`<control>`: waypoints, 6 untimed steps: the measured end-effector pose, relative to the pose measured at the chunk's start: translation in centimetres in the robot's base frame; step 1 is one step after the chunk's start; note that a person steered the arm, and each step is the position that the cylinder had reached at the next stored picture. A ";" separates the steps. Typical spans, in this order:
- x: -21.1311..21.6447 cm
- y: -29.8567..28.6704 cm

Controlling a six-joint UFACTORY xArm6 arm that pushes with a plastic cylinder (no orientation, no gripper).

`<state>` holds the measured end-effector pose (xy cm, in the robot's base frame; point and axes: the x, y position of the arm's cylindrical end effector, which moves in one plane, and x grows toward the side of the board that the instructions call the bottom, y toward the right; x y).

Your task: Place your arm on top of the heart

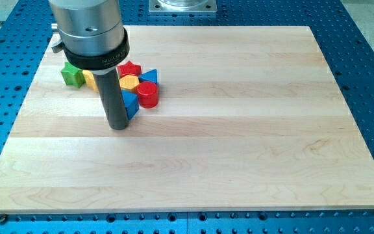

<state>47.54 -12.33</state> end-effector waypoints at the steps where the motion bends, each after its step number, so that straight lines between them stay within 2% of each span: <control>1: 5.4 -2.0; 2: 1.7 10.3; 3: -7.8 18.1; 4: -17.0 17.0; 5: -24.8 9.2; 6: -27.5 0.1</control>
